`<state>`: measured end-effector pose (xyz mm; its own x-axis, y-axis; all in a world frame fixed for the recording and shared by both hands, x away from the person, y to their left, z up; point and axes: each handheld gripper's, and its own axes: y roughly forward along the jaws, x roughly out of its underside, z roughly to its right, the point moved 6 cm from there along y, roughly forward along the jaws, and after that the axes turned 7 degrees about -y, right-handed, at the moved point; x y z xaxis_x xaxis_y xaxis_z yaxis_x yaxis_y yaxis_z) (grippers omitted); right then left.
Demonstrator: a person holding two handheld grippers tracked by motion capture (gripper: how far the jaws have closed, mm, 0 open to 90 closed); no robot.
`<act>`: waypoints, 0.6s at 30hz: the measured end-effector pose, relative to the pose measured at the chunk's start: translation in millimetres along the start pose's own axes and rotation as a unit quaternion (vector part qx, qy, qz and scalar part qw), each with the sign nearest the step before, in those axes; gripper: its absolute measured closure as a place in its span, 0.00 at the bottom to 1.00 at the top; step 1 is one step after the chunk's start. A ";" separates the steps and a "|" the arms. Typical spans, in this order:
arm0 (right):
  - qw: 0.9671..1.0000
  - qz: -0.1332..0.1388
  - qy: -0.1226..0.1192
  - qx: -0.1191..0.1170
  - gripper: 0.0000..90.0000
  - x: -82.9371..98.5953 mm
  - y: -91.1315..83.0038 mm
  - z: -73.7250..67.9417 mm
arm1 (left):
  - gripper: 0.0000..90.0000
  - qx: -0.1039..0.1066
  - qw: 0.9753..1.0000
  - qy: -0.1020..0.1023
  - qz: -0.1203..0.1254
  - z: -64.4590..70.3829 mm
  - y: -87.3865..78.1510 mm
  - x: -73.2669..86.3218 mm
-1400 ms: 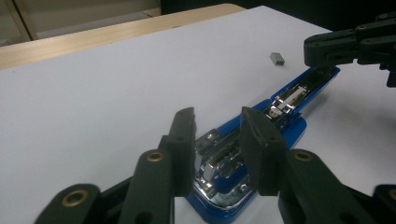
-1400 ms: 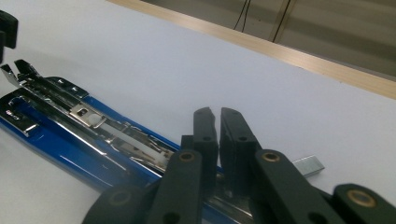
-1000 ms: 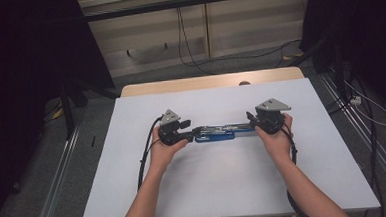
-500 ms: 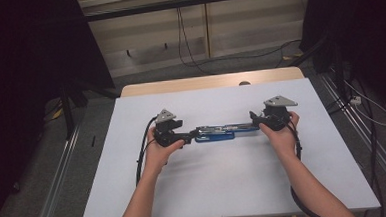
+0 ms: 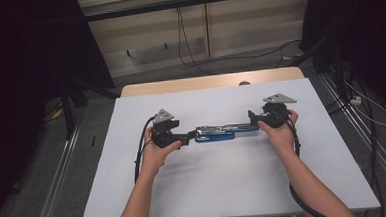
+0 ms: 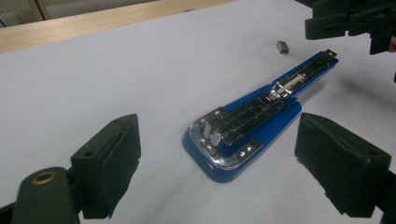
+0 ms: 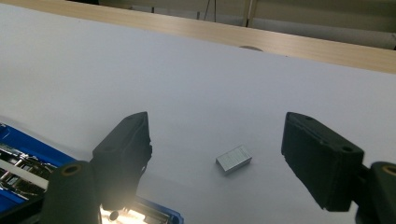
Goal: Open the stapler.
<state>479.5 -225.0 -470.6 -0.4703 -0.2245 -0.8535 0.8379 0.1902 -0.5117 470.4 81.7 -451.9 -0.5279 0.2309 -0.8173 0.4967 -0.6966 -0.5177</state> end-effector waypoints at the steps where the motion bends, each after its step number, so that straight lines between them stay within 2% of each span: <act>1: 1.000 0.000 0.001 0.001 0.26 0.0 0.6 0.2 | 0.16 0.001 1.000 -0.001 -0.001 0.3 -0.3 0.2; 12: 1.000 -0.017 0.018 -0.001 0.28 3.3 8.5 4.5 | 0.15 -0.003 1.000 -0.003 -0.003 -2.7 -3.0 0.2; 18: 0.999 -0.024 0.022 0.001 0.34 3.8 11.5 10.0 | 0.15 -0.002 1.000 -0.006 -0.002 -3.3 -4.3 -0.3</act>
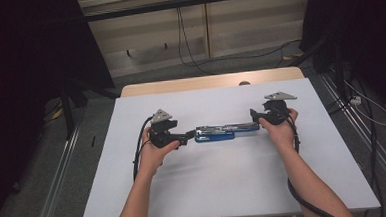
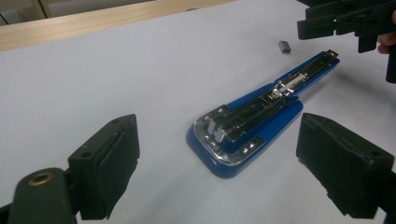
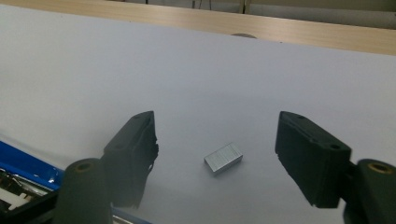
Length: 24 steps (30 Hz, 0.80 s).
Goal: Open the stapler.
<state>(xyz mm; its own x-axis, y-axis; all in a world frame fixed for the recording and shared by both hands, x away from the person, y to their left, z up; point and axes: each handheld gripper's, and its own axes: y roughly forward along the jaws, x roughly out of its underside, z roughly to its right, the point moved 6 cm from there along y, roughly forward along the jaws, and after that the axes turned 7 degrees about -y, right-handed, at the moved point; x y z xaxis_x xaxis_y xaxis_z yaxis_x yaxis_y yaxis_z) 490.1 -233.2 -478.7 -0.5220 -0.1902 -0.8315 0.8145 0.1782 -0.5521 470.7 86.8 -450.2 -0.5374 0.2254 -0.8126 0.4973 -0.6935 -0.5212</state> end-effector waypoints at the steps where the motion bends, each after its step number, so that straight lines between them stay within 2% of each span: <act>1: 1.000 -0.005 0.000 -0.001 0.34 0.7 1.0 0.4 | 0.15 -0.001 1.000 0.000 0.000 -0.1 -0.1 0.0; 6: 1.000 -0.012 0.004 0.004 0.40 -0.4 4.7 4.5 | 0.15 -0.001 1.000 0.001 -0.001 -1.1 -0.6 0.2; 16: 0.999 -0.033 -0.002 0.003 0.61 8.4 14.5 5.9 | 0.14 0.002 1.000 -0.007 -0.008 -2.1 0.1 2.1; 20: 0.999 -0.038 -0.001 0.005 0.64 13.6 19.9 6.4 | 0.14 0.002 1.000 -0.006 -0.012 -2.4 2.2 3.4; 24: 0.999 -0.040 0.000 0.010 0.60 14.6 24.1 6.6 | 0.14 0.004 1.000 -0.008 -0.013 -1.7 3.1 3.7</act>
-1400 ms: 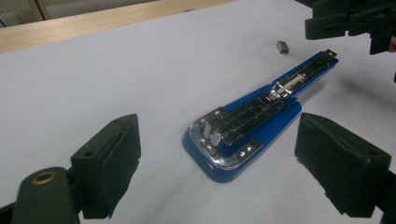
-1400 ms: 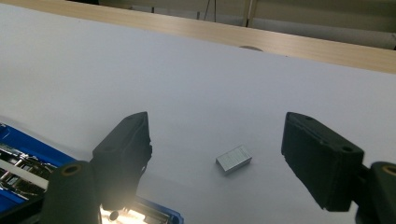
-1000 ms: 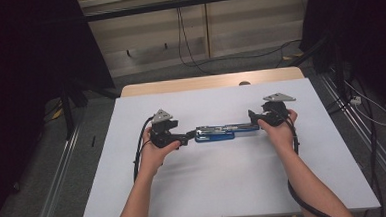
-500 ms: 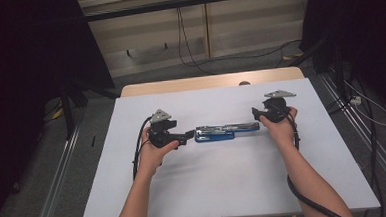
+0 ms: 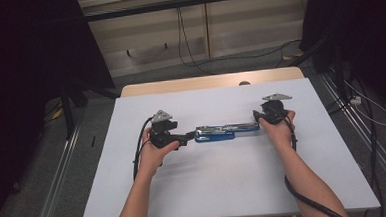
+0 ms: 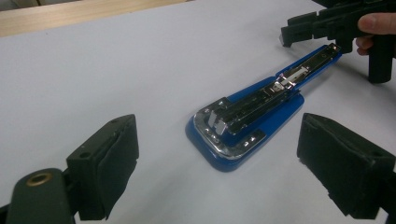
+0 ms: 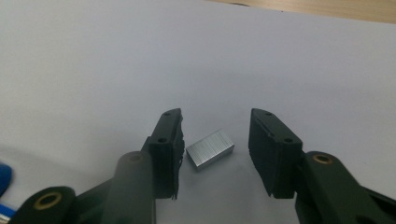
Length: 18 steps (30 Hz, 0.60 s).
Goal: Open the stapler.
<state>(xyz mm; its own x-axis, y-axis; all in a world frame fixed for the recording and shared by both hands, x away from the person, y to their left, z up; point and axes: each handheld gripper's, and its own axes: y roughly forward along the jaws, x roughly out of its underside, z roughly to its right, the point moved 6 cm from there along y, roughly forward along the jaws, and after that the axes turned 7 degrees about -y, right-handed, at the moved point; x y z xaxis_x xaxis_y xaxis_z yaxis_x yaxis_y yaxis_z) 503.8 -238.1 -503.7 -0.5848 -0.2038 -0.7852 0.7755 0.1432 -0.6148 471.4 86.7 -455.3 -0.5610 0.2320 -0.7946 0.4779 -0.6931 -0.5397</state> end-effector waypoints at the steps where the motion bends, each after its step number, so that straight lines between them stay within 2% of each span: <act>1: 1.000 -0.002 0.000 0.002 0.59 -0.2 0.6 0.3 | 0.14 -0.001 1.000 0.001 0.000 0.0 -0.1 -0.2; 10: 1.000 -0.025 -0.006 0.012 0.60 0.8 5.1 1.6 | 0.14 -0.001 1.000 -0.001 -0.002 -1.1 0.0 0.3; 18: 1.000 -0.027 0.007 0.010 0.73 6.9 -2.5 6.5 | 0.14 -0.004 1.000 -0.001 0.003 -2.4 -1.5 -1.0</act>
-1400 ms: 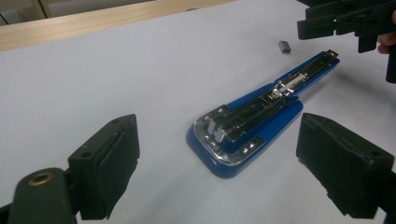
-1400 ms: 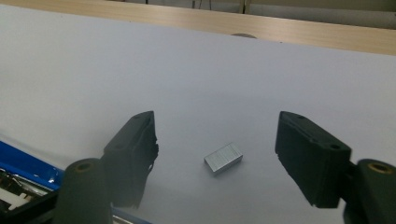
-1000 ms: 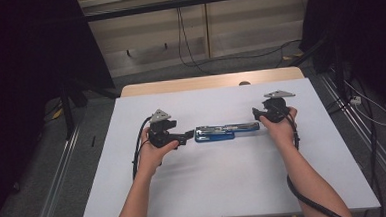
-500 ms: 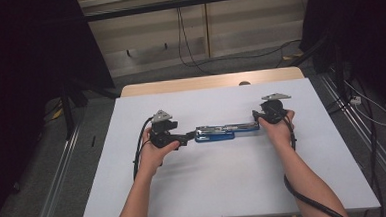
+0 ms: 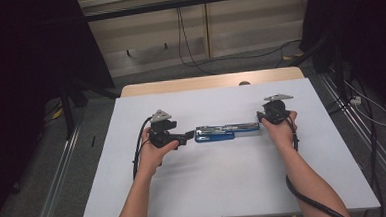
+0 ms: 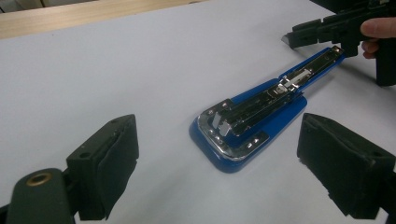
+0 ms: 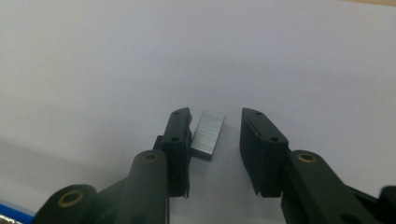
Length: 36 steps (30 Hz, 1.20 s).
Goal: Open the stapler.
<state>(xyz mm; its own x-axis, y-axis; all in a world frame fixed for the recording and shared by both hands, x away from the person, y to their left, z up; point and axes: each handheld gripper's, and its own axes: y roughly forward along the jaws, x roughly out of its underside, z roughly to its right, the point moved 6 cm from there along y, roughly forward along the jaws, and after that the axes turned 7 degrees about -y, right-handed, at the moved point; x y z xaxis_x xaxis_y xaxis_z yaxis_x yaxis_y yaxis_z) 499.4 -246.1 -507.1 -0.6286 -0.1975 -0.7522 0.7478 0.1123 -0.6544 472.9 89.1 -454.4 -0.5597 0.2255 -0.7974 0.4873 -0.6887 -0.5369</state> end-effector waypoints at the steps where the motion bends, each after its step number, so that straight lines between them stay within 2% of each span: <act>1: 1.000 0.001 -0.001 -0.001 0.75 0.7 -0.8 0.6 | 0.14 -0.001 1.000 0.001 0.001 -0.2 -0.2 -0.3; 6: 1.000 0.002 -0.005 -0.008 0.88 3.0 -3.1 3.4 | 0.14 -0.002 1.000 0.001 0.004 0.2 -1.0 -1.1; 15: 1.000 0.001 -0.008 -0.014 0.81 2.3 -1.9 2.6 | 0.14 -0.005 1.000 0.005 0.002 -0.1 -1.0 -0.9; 18: 1.000 -0.001 -0.005 -0.016 0.83 2.3 -1.7 3.2 | 0.14 -0.005 1.000 0.005 0.002 0.1 -1.0 -0.9; 20: 1.000 0.000 -0.005 -0.019 0.88 1.9 -0.9 5.8 | 0.14 -0.004 1.000 0.004 0.003 0.6 -1.9 -1.1; 23: 1.000 -0.002 -0.014 -0.023 0.88 1.4 -1.0 6.0 | 0.14 -0.005 1.000 0.004 0.006 -0.2 -3.3 -1.8; 27: 1.000 -0.003 -0.008 -0.029 0.88 1.7 -1.9 6.9 | 0.14 -0.006 1.000 0.003 0.003 -1.4 -3.9 -1.1; 30: 0.999 -0.005 -0.014 -0.038 0.88 -1.0 -5.2 6.7 | 0.14 -0.006 1.000 0.004 0.007 -1.0 -5.1 -2.3; 32: 0.999 0.003 -0.015 -0.042 0.88 -5.5 -9.7 6.5 | 0.14 -0.006 1.000 0.006 0.010 -0.9 -6.2 -3.2; 36: 0.998 0.014 -0.033 -0.054 0.88 -13.8 -19.6 4.3 | 0.14 -0.006 1.000 0.001 0.013 -1.8 -8.1 -3.9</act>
<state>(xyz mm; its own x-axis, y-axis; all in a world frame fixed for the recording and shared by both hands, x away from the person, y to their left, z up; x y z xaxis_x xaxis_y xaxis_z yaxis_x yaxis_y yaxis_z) 494.3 -249.8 -483.6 -0.5903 -0.2558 -0.7656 0.7346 0.2228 -0.6409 472.4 95.1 -447.4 -0.5463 0.2089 -0.8112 0.5089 -0.6865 -0.5194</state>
